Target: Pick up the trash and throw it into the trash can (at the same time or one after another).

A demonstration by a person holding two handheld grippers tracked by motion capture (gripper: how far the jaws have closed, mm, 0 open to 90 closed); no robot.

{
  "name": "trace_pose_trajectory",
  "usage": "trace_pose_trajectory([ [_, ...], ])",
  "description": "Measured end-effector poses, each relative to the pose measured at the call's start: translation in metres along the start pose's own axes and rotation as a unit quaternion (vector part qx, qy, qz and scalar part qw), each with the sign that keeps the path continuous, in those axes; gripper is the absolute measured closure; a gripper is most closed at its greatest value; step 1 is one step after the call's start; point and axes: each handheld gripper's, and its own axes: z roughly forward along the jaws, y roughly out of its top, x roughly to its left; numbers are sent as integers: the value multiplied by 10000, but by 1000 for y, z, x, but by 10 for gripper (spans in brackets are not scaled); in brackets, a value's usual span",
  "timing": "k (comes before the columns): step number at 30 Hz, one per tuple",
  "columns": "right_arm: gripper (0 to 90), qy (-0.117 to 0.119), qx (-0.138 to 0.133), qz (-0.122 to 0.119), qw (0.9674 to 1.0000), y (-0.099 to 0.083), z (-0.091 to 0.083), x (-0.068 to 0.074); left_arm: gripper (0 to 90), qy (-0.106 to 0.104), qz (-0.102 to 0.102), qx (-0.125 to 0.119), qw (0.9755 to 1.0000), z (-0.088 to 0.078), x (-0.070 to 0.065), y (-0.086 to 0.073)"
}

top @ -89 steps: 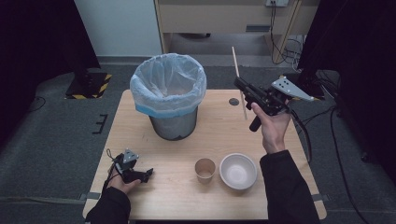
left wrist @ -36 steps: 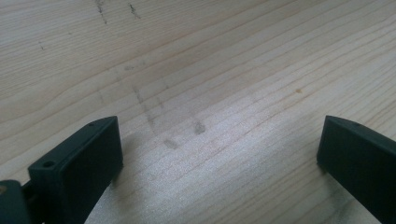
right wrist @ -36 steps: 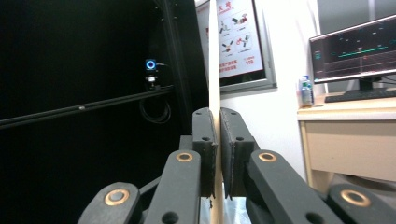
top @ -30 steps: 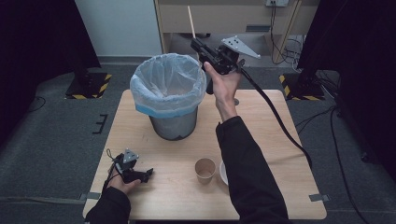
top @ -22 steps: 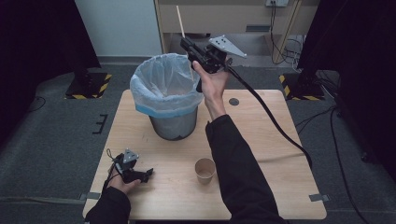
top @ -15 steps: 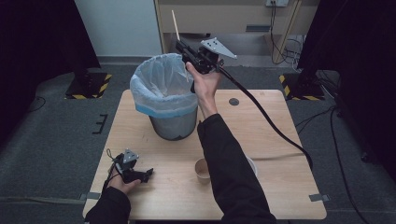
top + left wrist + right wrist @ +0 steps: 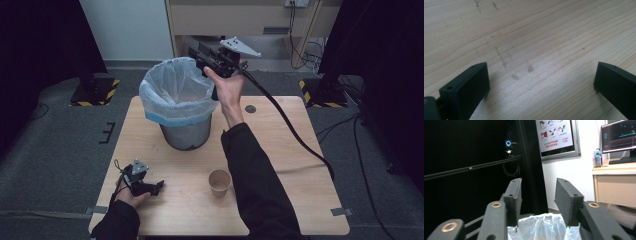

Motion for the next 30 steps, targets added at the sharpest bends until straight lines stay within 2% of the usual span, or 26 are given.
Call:
trace_pose_trajectory([
  [2,520,27,122,-158,9998,10,-16,3,0,-1,5,5,10000,0,0,0],
  [5,512,47,195,-266,9994,14,-26,6,0,-2,4,4,10000,0,0,0],
  [7,505,105,165,-172,9997,16,-41,6,0,-3,5,5,10000,0,0,0],
  [8,504,80,182,-186,9996,16,-48,5,0,-2,-1,1,10000,0,0,0],
  [9,499,19,214,-233,9995,15,-63,2,0,-1,2,-2,10000,0,0,0],
  [10,499,19,214,-233,9995,15,-63,2,0,-1,2,-2,10000,0,0,0],
  [11,495,-6,262,-271,9993,12,-78,-2,0,-1,1,-3,10000,0,0,0],
  [12,495,-6,262,-271,9993,12,-78,-2,0,-1,2,-1,10000,0,0,0],
  [13,492,-16,290,-299,9991,10,-86,-5,0,-2,2,-1,10000,0,0,0],
  [14,490,-33,331,-323,9989,7,-95,-8,0,0,2,-2,10000,0,0,0],
  [15,485,-105,462,-379,9982,-1,-114,-15,0,0,-2,-1,10000,0,0,0],
  [16,485,-105,462,-379,9982,-1,-114,-15,0,0,-2,-1,10000,0,0,0],
  [17,482,-174,563,-412,9974,-9,-128,-21,0,-2,8,9,10000,0,0,0],
  [18,482,-174,563,-412,9974,-9,-128,-21,0,-1,8,9,10000,0,0,0],
  [21,476,-257,733,-386,9962,-24,-154,-32,0,-2,8,9,10000,0,0,0],
  [22,470,-275,849,-364,9953,-36,-167,-38,0,-1,8,9,10000,0,0,0],
  [23,470,-275,849,-364,9953,-36,-167,-38,0,-1,7,8,10000,0,0,0],
  [24,462,-295,967,-341,9943,-46,-178,-42,0,-1,7,7,10000,0,0,0],
  [25,462,-295,967,-341,9943,-46,-178,-42,0,-1,7,8,10000,0,0,0],
  [26,458,-300,1034,-322,9937,-52,-184,-45,0,-1,7,6,10000,0,0,0],
  [27,451,-318,1191,-298,9919,-66,-196,-50,0,-1,8,8,10000,0,0,0],
  [28,451,-318,1191,-298,9919,-66,-196,-50,0,-1,8,8,10000,0,0,0],
  [30,449,-337,1301,-239,9906,-79,-207,-54,0,-2,6,7,10000,0,0,0],
])
